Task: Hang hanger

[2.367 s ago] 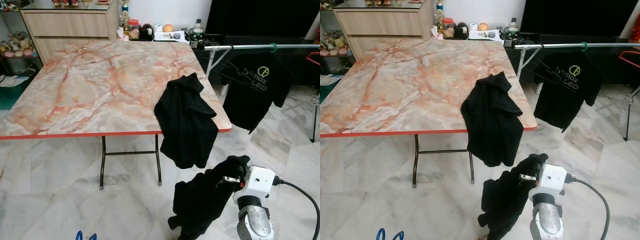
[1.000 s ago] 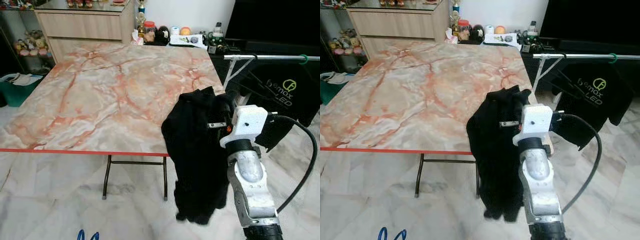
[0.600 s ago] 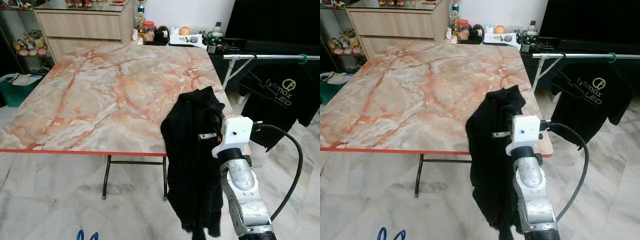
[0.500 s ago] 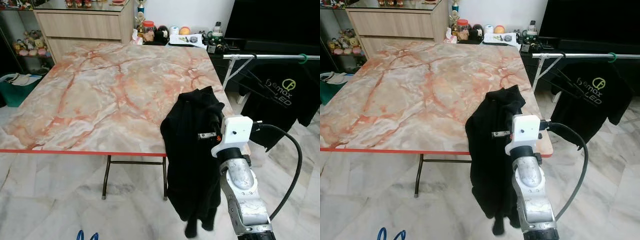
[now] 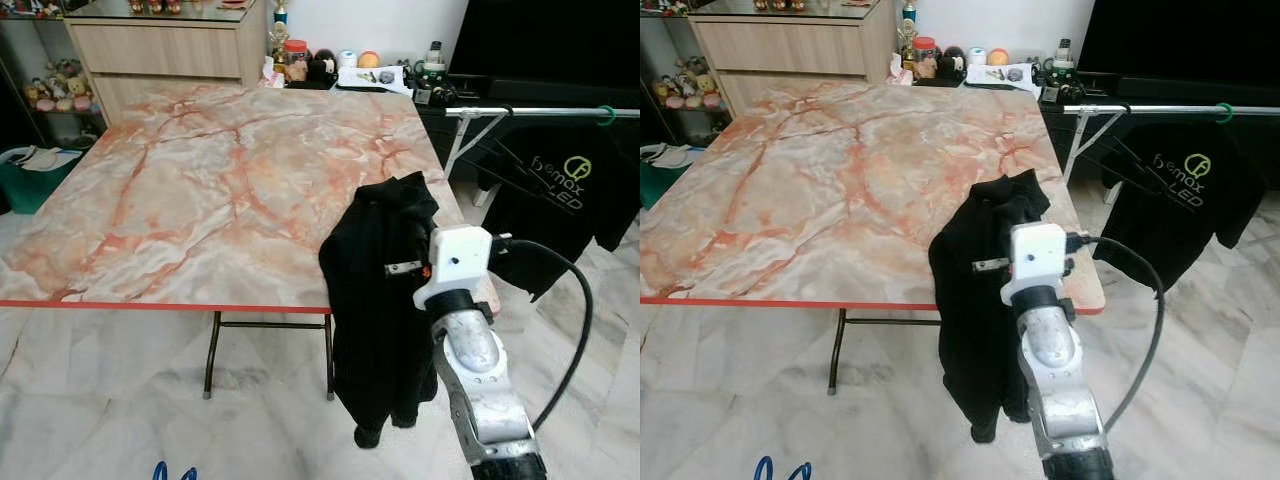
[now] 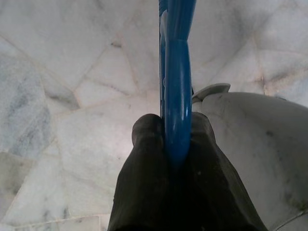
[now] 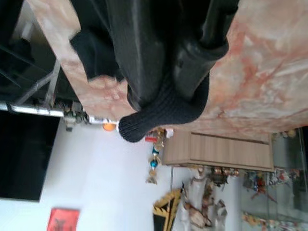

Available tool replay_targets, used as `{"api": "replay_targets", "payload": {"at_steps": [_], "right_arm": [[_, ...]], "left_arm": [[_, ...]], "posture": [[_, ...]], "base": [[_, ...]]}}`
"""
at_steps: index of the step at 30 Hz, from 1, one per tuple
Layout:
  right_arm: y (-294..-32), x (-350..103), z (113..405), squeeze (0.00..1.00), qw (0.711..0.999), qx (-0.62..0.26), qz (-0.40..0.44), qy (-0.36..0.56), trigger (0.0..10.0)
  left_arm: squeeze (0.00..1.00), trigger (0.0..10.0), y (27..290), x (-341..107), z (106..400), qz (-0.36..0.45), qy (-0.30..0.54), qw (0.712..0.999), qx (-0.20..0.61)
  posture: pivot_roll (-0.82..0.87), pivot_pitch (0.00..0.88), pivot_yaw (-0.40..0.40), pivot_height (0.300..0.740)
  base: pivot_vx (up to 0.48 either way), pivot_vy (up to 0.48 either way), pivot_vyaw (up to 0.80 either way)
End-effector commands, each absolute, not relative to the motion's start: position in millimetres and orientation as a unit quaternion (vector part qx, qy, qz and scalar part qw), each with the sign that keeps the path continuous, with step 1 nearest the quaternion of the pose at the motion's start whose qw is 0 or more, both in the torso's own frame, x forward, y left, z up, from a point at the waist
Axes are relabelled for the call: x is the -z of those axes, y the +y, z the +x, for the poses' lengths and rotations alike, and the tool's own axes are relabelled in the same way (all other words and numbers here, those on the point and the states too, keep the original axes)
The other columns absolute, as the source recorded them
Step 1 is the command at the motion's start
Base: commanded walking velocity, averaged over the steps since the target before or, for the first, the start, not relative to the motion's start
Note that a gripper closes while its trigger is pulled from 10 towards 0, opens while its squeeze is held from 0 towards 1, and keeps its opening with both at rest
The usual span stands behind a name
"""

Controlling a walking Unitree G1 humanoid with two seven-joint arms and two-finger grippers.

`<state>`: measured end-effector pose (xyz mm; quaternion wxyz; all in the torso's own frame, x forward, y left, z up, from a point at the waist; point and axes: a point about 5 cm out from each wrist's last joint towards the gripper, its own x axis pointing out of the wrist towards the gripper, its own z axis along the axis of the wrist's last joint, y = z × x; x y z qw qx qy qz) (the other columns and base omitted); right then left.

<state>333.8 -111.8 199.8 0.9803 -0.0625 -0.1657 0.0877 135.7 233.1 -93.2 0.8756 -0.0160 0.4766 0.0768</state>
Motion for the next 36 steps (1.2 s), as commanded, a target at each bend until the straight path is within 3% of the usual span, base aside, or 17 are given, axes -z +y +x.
{"api": "replay_targets", "payload": {"at_steps": [1, 15, 36], "right_arm": [[-104.0, -224.6, 339.5, 0.00, 0.968, -0.102, -0.068, -0.218, 10.0], [-92.0, -252.0, 372.0, 0.00, 0.965, -0.106, -0.066, -0.229, 10.0], [-88.9, -248.1, 374.2, 0.00, 0.965, -0.106, -0.055, -0.234, 10.0]], "left_arm": [[0.00, 10.0, 239.4, 95.9, 124.0, -0.012, 0.495, 0.865, -0.079], [0.00, 10.0, 248.9, 95.7, 116.5, -0.014, 0.502, 0.861, -0.084], [0.00, 10.0, 213.8, 101.2, 126.9, -0.025, 0.500, 0.863, -0.067]], "posture": [[0.00, 0.081, -0.012, 0.721], [0.01, 0.084, -0.020, 0.721], [0.01, 0.088, -0.023, 0.721]], "base": [[0.000, 0.000, 0.00], [0.000, 0.000, 0.00], [0.000, 0.000, 0.00]]}}
